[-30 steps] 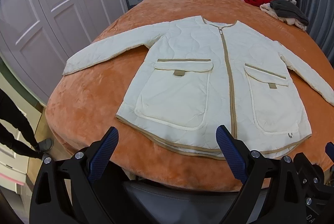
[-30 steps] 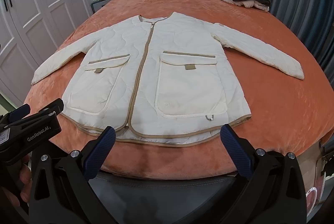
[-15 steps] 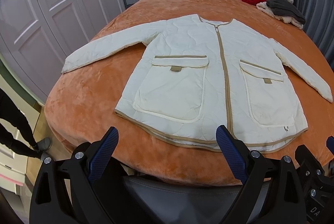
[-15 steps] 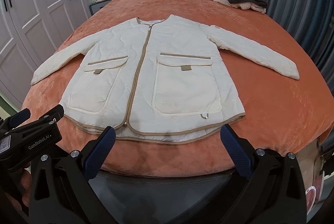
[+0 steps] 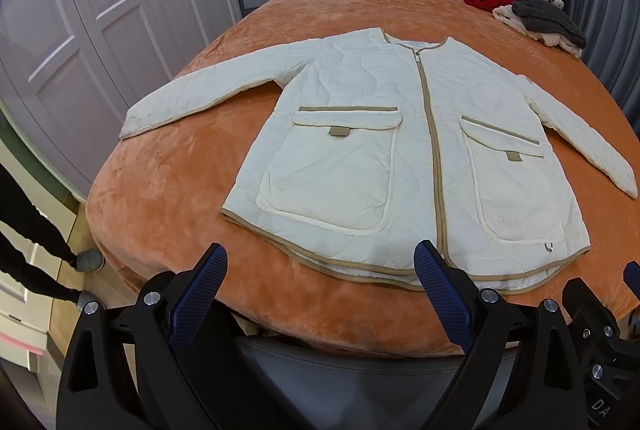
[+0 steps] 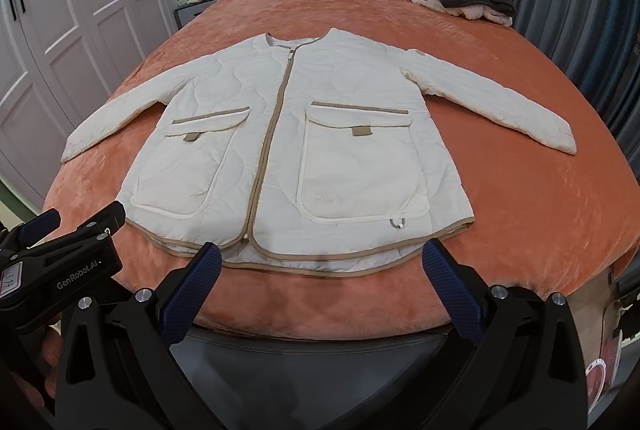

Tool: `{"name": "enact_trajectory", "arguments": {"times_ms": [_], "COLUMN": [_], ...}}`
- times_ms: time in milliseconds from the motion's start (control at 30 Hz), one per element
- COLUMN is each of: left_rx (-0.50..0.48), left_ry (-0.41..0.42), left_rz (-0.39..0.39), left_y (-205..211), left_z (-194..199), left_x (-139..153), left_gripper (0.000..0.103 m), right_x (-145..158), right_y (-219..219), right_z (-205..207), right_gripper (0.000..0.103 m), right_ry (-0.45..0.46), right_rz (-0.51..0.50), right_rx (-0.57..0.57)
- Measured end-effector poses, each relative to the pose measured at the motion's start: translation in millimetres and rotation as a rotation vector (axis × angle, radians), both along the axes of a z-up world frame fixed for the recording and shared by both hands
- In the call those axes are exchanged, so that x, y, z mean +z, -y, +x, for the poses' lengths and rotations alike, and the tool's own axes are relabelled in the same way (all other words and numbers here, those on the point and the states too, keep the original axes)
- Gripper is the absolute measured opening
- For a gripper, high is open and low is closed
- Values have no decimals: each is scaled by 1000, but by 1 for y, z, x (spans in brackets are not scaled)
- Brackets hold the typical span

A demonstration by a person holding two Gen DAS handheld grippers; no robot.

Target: Fold large clothes

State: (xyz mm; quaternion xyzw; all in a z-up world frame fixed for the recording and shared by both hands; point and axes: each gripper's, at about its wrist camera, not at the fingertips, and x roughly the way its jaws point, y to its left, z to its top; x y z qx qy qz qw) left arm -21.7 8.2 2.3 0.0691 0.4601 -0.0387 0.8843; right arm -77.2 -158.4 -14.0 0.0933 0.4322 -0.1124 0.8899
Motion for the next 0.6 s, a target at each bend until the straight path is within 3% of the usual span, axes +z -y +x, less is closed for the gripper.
{"name": "enact_trajectory", "arguments": {"times_ms": [600], "left_rx": [6], "left_ry": [-2], "left_rz": [0], "left_y": [0], "left_z": [2], "left_x": [0], "left_gripper": [92], "right_x": [1], "right_y": [0], "right_z": [8], "right_gripper": [98], "right_ry": [-5], "right_rz": [7], "right_rx": [1]}}
